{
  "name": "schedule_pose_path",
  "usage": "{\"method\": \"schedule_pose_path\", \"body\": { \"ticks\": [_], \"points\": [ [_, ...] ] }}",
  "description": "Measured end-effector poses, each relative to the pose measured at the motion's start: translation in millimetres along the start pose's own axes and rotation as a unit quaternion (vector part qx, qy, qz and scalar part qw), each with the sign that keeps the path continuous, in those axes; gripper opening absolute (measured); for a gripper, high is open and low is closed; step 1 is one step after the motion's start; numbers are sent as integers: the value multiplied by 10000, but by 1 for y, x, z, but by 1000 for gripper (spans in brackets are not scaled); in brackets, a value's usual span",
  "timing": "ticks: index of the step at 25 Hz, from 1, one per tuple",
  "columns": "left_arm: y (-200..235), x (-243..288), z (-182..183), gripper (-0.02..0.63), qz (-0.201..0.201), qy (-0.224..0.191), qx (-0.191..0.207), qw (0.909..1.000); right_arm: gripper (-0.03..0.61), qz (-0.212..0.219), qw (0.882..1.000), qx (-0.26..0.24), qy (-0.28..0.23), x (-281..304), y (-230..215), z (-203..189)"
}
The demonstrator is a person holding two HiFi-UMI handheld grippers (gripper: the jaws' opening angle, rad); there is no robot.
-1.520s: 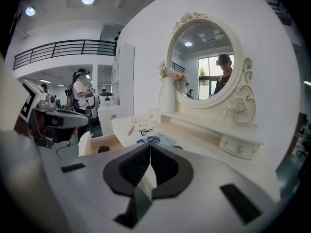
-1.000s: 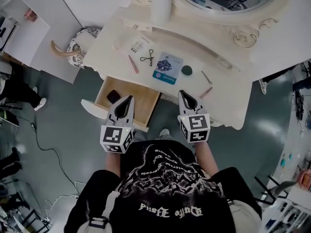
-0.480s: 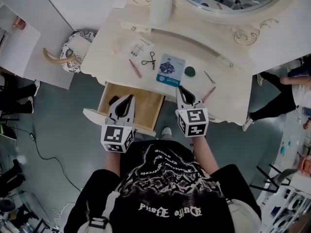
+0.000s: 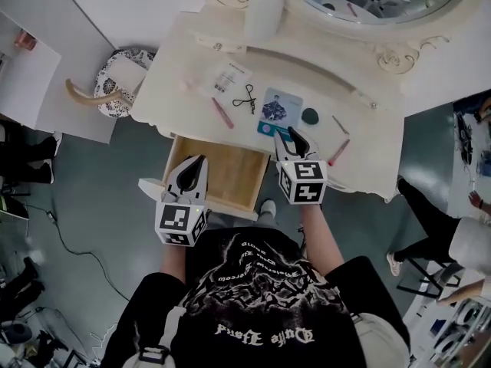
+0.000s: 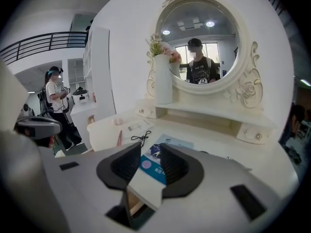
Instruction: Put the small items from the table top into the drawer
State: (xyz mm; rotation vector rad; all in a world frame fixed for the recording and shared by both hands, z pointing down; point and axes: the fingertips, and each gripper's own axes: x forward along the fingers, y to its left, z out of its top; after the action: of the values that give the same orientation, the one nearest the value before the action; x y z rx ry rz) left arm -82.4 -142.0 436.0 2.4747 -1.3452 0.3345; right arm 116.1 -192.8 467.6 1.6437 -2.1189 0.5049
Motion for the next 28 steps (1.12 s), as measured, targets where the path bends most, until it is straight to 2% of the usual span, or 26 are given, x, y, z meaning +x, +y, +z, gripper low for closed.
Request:
{"method": "schedule_pose_path", "body": {
  "ticks": [16, 28],
  "points": [
    [44, 0, -11, 15, 44, 216, -11, 9998, 141, -458, 9973, 272, 513, 63, -5, -7],
    [68, 1, -13, 15, 138, 337, -32, 9993, 127, -932, 9896, 457, 995, 90, -13, -22]
  ]
}}
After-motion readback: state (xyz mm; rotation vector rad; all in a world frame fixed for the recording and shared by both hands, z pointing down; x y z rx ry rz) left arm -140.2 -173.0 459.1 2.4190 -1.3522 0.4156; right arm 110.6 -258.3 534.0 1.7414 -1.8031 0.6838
